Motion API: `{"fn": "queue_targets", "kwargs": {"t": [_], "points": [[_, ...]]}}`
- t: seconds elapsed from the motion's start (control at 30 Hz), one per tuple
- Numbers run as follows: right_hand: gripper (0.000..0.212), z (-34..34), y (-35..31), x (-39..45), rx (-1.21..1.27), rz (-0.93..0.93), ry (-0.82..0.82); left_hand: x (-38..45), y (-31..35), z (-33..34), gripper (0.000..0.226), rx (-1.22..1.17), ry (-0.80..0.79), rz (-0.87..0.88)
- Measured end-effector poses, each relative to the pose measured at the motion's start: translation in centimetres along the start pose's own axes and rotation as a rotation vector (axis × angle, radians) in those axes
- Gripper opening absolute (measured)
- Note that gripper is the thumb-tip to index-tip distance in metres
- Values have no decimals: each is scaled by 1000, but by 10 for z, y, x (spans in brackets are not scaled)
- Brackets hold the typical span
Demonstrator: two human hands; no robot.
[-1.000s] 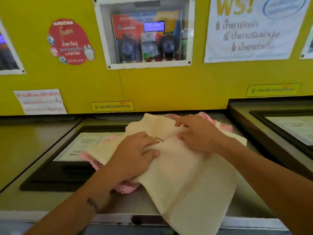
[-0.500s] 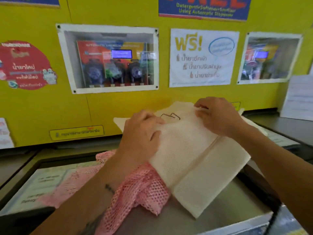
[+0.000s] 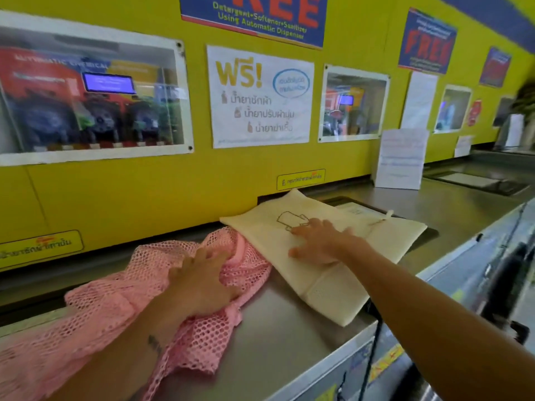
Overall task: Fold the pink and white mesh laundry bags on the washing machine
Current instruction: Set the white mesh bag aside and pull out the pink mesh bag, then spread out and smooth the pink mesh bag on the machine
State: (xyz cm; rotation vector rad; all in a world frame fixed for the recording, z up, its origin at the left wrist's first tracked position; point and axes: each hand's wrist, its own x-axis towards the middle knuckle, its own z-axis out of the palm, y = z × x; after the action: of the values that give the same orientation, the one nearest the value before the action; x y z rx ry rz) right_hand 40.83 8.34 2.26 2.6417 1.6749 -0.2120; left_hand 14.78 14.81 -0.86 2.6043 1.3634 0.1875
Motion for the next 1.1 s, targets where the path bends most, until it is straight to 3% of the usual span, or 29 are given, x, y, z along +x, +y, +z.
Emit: {"fn": "queue_targets", "kwargs": {"t": [0.1, 0.3, 0.37, 0.47, 0.6, 0.7, 0.77, 0.87, 0.93, 1.03, 1.1], "points": [[83, -12, 30, 11, 66, 34, 0, 6, -4, -3, 73, -71, 75, 30], [69, -46, 62, 20, 27, -75, -28, 13, -14, -5, 48, -44, 410, 99], [67, -46, 49, 25, 57, -167, 37, 13, -12, -1, 37, -23, 515, 130], [67, -41, 6, 20, 103, -450, 52, 10, -6, -2, 29, -47, 622, 146], [89, -34, -61, 7, 230, -715, -59, -3, -2, -11, 23, -157, 742, 141], [118, -14, -102, -5, 372, -772, -169, -19, 4, -21, 14, -289, 839, 58], [120, 1, -119, -11, 396, -784, -176, -31, 2, -28, 11, -357, 896, -9], [90, 5, -127, -10, 336, -817, 10, -54, -15, -36, 15, -428, 836, -72], [67, -7, -124, -3, 215, -813, 156, -67, -33, -39, 37, -409, 702, -137], [41, -33, -110, 13, -126, -553, 340, -83, -55, -35, 93, -328, 410, -339], [45, -44, -101, 17, -190, -421, 254, -91, -64, -27, 102, -315, 243, -373]]}}
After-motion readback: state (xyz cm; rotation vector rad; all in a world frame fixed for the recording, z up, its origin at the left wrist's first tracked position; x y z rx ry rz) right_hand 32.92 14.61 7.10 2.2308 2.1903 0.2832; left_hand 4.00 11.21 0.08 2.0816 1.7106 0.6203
